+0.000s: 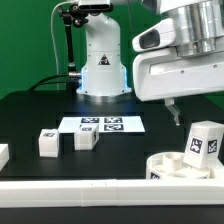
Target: Assemble stool
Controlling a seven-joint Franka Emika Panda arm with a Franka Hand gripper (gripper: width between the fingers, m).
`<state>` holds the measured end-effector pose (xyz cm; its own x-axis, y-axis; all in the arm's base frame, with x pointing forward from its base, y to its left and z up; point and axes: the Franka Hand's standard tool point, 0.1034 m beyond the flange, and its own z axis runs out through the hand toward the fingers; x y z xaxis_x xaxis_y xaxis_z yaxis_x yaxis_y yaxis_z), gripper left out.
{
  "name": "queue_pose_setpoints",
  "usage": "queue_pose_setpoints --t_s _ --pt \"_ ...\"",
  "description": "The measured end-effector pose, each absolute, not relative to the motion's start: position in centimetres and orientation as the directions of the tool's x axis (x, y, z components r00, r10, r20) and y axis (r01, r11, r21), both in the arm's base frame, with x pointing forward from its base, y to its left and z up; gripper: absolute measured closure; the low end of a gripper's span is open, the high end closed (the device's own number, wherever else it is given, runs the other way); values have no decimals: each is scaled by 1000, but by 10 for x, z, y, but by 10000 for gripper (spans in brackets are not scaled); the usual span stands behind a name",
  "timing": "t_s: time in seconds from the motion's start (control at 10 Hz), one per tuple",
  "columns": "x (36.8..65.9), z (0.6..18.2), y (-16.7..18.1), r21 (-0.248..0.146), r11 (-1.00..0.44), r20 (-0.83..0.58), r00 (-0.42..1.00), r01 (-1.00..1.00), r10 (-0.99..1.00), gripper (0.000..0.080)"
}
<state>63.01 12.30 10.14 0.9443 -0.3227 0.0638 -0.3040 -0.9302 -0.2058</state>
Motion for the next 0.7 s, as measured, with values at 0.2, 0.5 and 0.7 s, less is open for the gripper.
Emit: queue_pose_setpoints --t_s 0.2,0.5,0.7 --pt "629 104 126 -174 -979 112 986 -104 -125 150" --pt "627 102 124 -154 -988 137 991 35 14 150" --pt "627 101 124 -131 -977 154 977 166 145 150"
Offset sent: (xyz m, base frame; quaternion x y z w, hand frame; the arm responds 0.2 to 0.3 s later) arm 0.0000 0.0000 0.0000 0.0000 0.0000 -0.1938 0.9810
